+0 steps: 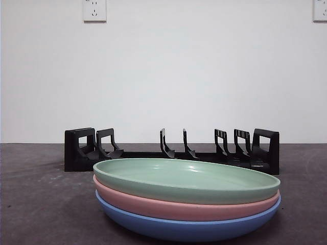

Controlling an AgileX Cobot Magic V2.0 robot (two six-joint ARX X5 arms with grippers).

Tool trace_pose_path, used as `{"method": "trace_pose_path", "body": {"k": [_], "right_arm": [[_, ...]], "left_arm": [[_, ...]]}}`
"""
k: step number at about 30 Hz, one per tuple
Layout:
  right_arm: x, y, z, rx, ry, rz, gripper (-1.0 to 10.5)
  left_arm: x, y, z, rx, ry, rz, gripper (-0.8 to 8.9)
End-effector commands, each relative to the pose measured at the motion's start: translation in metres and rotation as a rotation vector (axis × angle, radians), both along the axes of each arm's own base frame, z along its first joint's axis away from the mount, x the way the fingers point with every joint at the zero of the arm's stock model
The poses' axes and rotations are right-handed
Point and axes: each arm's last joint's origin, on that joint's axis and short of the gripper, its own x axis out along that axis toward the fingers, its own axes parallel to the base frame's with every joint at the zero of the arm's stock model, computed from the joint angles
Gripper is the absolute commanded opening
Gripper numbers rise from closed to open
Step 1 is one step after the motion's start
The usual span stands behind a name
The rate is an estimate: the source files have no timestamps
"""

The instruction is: Place the plate

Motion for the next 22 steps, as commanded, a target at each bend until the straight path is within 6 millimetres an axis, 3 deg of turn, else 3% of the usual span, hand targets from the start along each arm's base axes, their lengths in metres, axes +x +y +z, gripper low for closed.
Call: {"method": "trace_pose_path", "body": {"k": [1, 6, 12, 17, 22], "right_arm": [[0.003, -0.002, 0.000, -0.035, -0.069, -0.091, 0.2], [0.030, 0.001, -0.032, -0.045, -0.235, -0.380, 0.2], [0.063, -0.008, -0.116, -0.009, -0.408, -0.539, 0.2], [0.069, -0.019, -0.175, -0.052, -0.384, -0.609, 0.2], [0.068, -0.021, -0.203, -0.089, -0.381, -0.599, 0.2]], "left_arm": [[0.001, 0.000, -0.007, 0.009, 0.027, 0.003, 0.06], [0.001, 0.000, -0.007, 0.009, 0.027, 0.003, 0.06], [0.001, 0.000, -0.007, 0.009, 0.027, 0.003, 0.06], [0.001, 0.000, -0.007, 0.009, 0.027, 0.003, 0.06], [0.001, 0.000, -0.007, 0.009, 0.027, 0.003, 0.06]]}}
